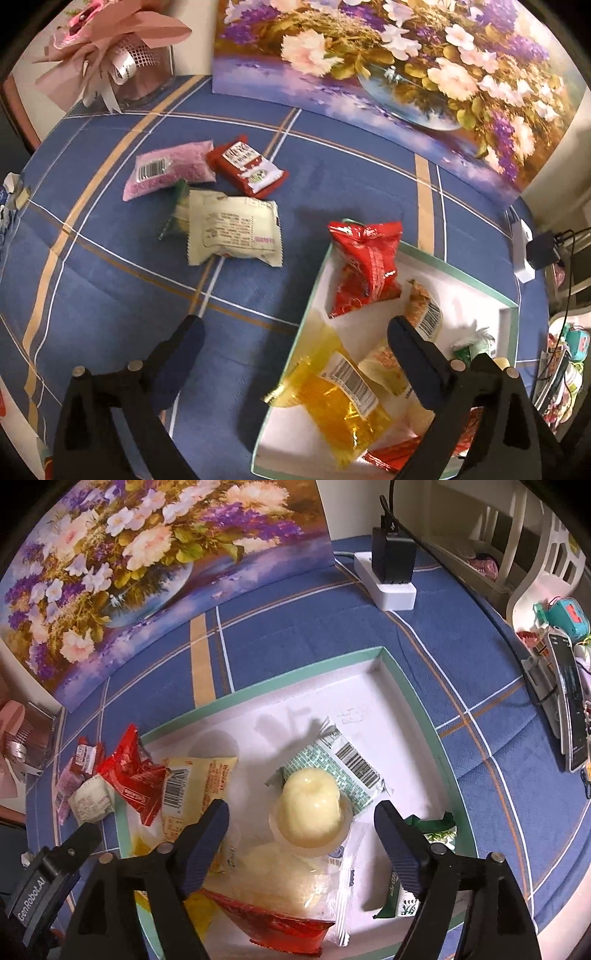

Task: Organize snacks
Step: 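Open left tool over the tray while right tool releases the white bun, then withdraw both tools from the tray toward the remaining snacks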

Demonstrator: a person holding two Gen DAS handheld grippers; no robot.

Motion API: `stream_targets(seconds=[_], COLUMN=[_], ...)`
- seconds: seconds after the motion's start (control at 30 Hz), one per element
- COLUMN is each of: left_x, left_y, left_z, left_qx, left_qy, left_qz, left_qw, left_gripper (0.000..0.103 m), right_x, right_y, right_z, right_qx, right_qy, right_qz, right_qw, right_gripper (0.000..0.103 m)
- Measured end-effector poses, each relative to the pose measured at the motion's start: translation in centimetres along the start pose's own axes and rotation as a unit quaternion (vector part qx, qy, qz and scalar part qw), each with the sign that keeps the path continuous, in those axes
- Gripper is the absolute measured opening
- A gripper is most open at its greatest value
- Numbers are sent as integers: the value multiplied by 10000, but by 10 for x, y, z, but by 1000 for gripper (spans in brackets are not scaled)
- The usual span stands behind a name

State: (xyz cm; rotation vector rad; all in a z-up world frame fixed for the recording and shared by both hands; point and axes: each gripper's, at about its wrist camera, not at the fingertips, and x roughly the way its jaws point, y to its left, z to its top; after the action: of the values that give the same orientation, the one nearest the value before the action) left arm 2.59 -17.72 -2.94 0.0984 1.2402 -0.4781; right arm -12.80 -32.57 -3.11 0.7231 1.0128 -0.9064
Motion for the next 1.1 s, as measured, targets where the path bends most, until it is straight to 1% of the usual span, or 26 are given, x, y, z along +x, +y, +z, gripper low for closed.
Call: stream_targets(seconds=[0.07,0.1,0.17,0.2,0.3,0.43,0.57,0.7,0.87,0.97,1.1], left_x=[1,2,3,4,7,10,6,-5,-14,-17,-21], left_y=[2,3,6,7,14,23,39,60,88,107,133], left_z=[1,1,1,1,2,4,8,14,21,26,32], left_qx=[-11,-20,-52,-82,-171,-209,-390,-620,-844,-975,-1209], left_qy=[-17,-16,8,32,141,276,276,124,3,-29,-34], left_qz=[40,56,85,95,168,534,621,734,971,1125,1182], left_qw=[10000,10000,9999,9999,9996,9980,9969,9953,9917,9889,9856], left_gripper=[99,99,99,99,99,99,99,99,99,99,99], right_x=[-1,-1,-1,-2,-6,-17,-29,-35,-36,-38,-38], right_y=[1,2,3,3,5,13,31,58,92,117,141], right_z=[0,0,1,1,1,2,1,-5,-15,-24,-36], right_qx=[11,16,23,33,28,-74,-290,-616,-967,-1252,-1522], right_qy=[-30,-40,-50,-65,-126,-266,-403,-442,-309,-307,-294], right_qz=[23,37,52,53,75,88,130,162,466,560,858], right_qw=[10000,10000,10000,10000,9999,9996,9987,9970,9937,9901,9842], right_gripper=[91,95,99,103,103,103,103,103,103,103,103])
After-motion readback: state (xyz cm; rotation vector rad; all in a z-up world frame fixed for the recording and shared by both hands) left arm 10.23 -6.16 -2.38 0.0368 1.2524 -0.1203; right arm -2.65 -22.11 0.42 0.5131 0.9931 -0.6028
